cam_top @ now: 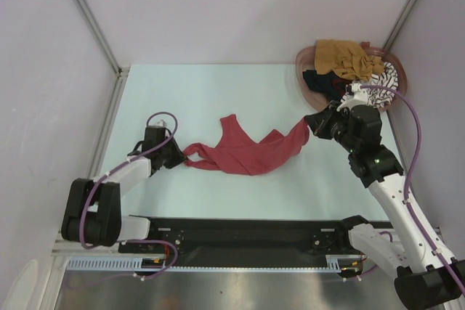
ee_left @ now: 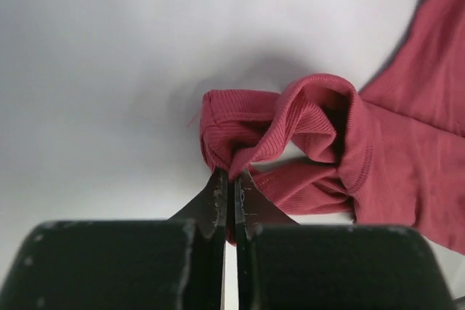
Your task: Fold and stack the tank tops
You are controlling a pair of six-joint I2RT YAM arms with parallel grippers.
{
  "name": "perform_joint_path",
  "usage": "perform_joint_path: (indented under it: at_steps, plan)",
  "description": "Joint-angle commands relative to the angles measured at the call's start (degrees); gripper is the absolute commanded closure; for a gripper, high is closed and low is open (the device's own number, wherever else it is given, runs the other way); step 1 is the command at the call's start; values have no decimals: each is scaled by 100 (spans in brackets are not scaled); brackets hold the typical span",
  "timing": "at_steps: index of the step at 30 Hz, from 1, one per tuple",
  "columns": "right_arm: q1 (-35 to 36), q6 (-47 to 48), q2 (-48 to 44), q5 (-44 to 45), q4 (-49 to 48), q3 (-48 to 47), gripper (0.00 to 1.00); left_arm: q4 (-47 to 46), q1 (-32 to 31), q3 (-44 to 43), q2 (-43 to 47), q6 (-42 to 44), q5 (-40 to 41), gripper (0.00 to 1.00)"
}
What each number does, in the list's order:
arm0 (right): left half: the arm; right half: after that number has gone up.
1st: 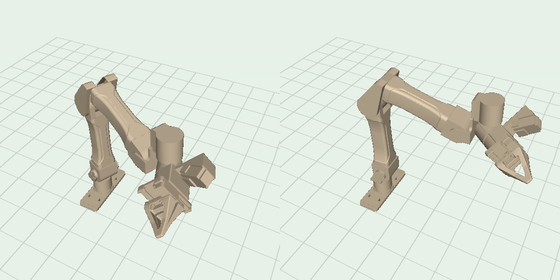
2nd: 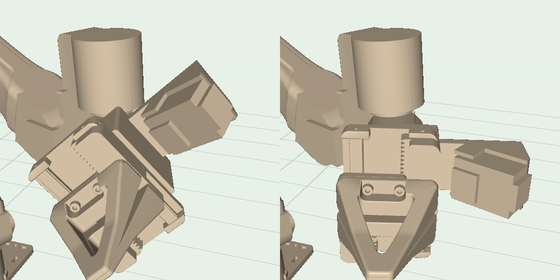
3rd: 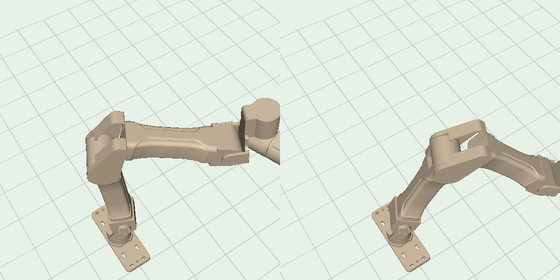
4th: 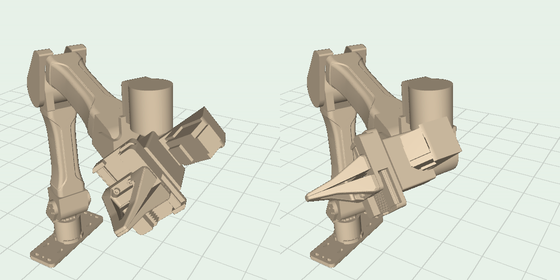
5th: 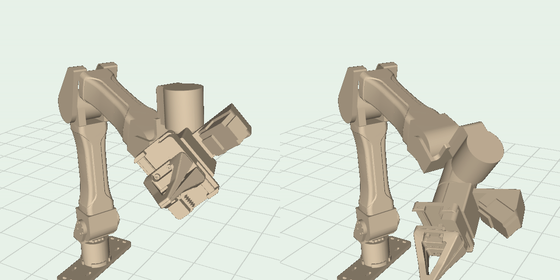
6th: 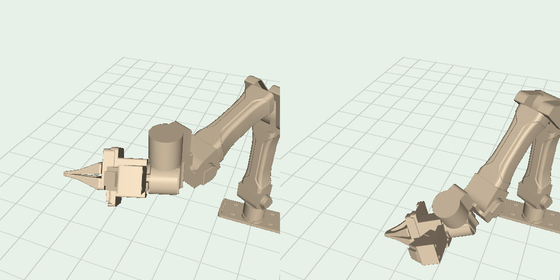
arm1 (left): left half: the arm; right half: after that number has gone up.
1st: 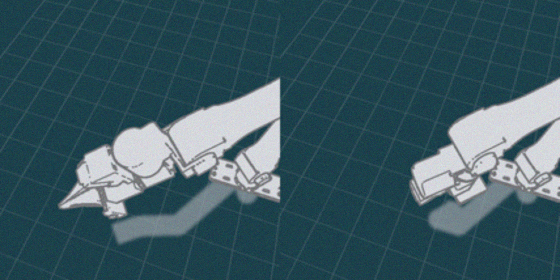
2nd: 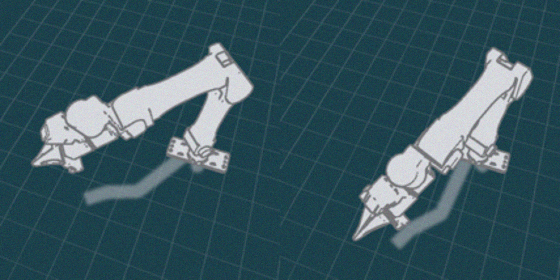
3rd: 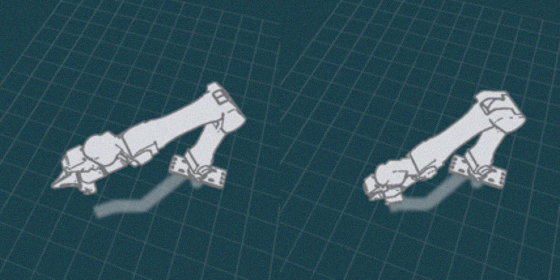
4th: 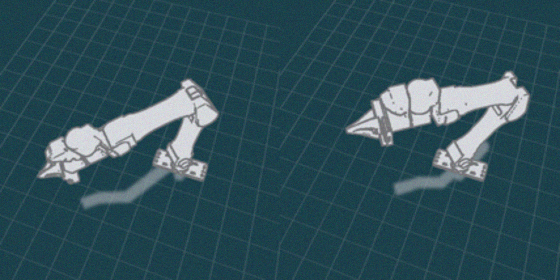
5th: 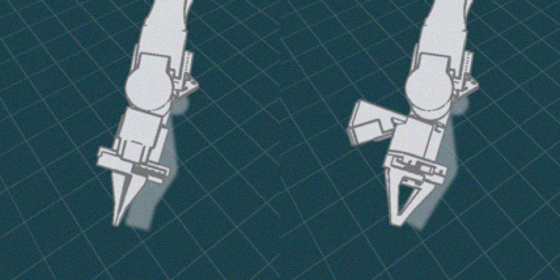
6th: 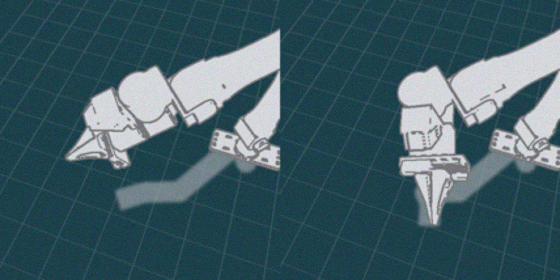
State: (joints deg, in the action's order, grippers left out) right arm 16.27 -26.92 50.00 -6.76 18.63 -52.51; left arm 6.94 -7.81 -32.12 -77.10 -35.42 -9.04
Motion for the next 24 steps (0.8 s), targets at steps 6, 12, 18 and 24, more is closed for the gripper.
perform_joint_path:
  at_steps: [6,12,18,24]
  plan:
    - [1175,239,-429,-117,518,-829,100,288,-89,452,2765,-26,814,100]
    - [454,626,1236,322,1221,-3084,100,817,-71,57,3263,-123,1211,100]
    - [-888,-102,3954,-545,343,-4020,31,556,-71,-242,2718,-158,1203,99]
    - [-793,-25,3659,-695,105,-3285,26,335,-71,-146,2674,-9,1044,99]
